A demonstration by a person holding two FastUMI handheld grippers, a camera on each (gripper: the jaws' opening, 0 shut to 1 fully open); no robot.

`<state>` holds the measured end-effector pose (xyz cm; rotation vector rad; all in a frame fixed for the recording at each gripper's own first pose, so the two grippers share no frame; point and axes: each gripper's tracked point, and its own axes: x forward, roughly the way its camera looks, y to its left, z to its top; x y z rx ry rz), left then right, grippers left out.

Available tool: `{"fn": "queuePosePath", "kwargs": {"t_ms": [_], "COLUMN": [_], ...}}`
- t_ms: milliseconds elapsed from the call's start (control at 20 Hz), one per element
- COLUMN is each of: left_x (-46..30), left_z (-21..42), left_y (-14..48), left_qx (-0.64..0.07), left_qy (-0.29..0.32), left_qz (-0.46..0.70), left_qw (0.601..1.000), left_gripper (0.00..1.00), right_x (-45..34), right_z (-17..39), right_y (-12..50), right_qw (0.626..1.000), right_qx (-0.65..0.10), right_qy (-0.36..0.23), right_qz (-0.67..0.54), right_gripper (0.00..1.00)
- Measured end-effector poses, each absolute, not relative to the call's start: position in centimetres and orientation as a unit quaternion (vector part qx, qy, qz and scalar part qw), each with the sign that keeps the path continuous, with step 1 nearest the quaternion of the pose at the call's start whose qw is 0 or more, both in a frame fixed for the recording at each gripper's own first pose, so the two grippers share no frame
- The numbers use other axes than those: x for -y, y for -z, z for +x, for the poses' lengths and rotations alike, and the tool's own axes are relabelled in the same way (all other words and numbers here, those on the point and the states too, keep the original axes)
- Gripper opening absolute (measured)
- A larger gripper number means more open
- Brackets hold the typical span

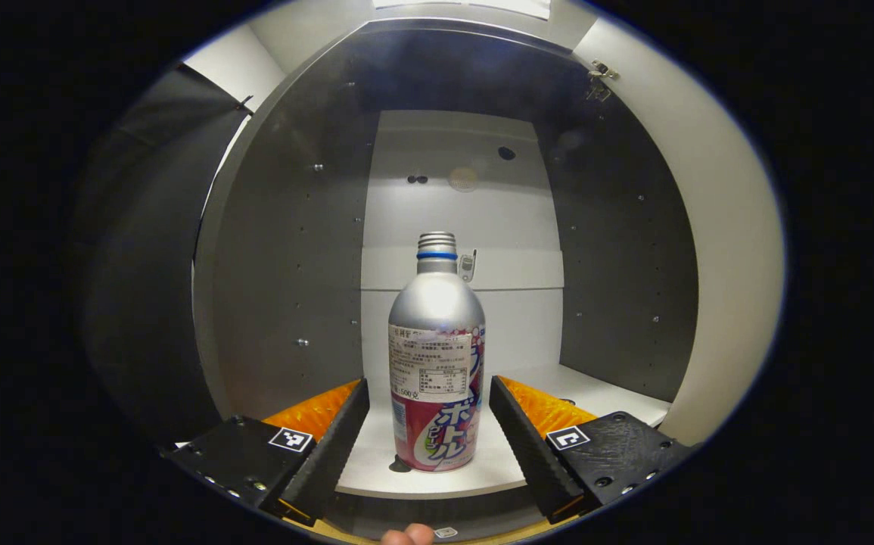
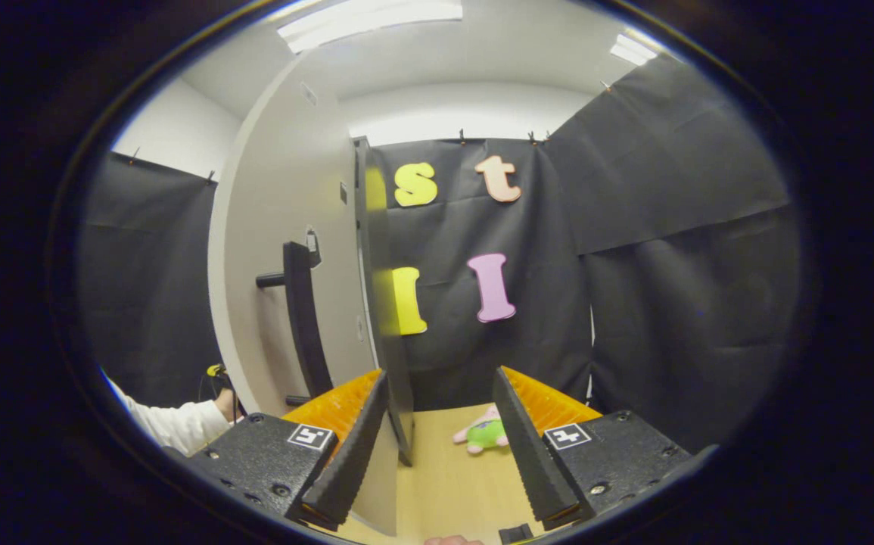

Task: Open the cabinet door with the right hand, grasp the bottle in the cabinet with the left hand and place it on the coaster, then close the cabinet door with the right hand.

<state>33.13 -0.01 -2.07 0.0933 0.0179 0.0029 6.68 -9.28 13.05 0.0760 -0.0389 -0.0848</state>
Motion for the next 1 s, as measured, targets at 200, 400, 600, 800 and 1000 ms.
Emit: {"fn": "queuePosePath", "kwargs": {"t_ms": [200, 400, 600, 800, 1000], "left_x": [0.5, 1.0, 1.3, 1.3, 1.2], "left_z": [33.8, 34.0, 32.9, 30.8, 27.6], "left_y": [1.6, 1.4, 0.3, -1.1, -2.5], "left_qx": [-0.005, 0.000, 0.014, 0.034, 0.049], "left_qy": [0.010, 0.019, 0.025, 0.032, 0.047], "left_qz": [0.048, 0.048, 0.040, 0.042, 0.047], "left_qw": [0.999, 0.999, 0.999, 0.998, 0.997], "left_gripper": [1.00, 0.89, 0.76, 0.76, 0.76], "right_x": [10.2, 10.6, 10.4, 9.6, 8.4], "right_z": [6.7, 6.9, 7.1, 7.6, 7.7], "right_y": [-12.5, -12.0, -11.9, -11.5, -11.8], "right_qw": [0.997, 0.996, 0.996, 0.997, 0.998], "right_qx": [0.015, 0.015, 0.015, 0.014, 0.018], "right_qy": [0.056, 0.059, 0.056, 0.048, 0.030], "right_qz": [0.048, 0.060, 0.061, 0.056, 0.055], "right_gripper": [0.87, 0.87, 0.87, 0.87, 0.87]}}
